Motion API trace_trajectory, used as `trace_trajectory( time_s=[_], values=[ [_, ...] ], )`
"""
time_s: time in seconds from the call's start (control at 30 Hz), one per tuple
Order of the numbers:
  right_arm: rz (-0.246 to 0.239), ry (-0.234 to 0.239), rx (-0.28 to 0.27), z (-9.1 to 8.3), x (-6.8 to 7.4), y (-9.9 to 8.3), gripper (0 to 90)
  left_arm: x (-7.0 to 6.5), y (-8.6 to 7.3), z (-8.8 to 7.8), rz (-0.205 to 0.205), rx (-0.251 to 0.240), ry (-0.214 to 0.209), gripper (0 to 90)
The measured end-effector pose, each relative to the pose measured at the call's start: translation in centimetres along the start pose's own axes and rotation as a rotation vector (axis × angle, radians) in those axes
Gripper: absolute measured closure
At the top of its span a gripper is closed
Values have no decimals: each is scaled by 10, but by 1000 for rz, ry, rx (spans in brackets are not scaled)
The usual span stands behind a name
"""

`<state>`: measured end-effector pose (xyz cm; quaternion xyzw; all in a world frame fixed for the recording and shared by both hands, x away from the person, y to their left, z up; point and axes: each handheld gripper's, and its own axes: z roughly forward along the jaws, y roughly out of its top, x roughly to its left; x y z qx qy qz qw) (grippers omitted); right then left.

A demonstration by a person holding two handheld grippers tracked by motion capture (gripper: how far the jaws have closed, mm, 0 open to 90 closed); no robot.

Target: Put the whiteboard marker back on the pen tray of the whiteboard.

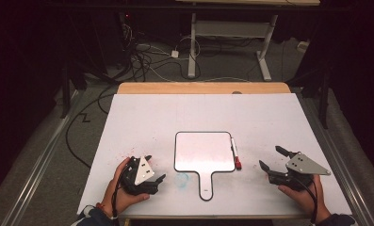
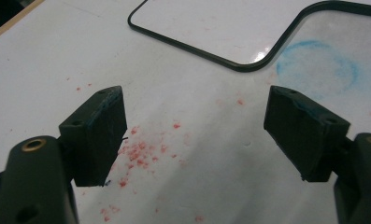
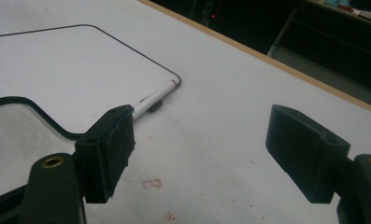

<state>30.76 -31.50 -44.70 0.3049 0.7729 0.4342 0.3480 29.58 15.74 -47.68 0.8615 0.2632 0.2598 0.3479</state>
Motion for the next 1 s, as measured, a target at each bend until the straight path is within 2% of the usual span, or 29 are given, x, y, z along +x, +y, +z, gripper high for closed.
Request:
trace_trajectory(
  time_s=[0.17, 0.57, 0.8, 0.9, 1.0],
  values=[
    [-15, -12, 13, 3, 0, 0, 246, 1, 0, 1, -3, 0, -4, 201],
    [12, -5, 15, 5, -2, -2, 245, 3, 1, 5, -1, -4, -22, 201],
    [-6, 2, 5, 3, 1, 0, 243, 3, 2, 5, 1, -9, -20, 201],
    [-17, -1, 5, 2, 1, -1, 242, 3, 3, 7, 18, 0, -17, 201],
    [-11, 0, 3, 0, 0, -1, 242, 3, 4, 9, 16, -1, -20, 201]
  ],
)
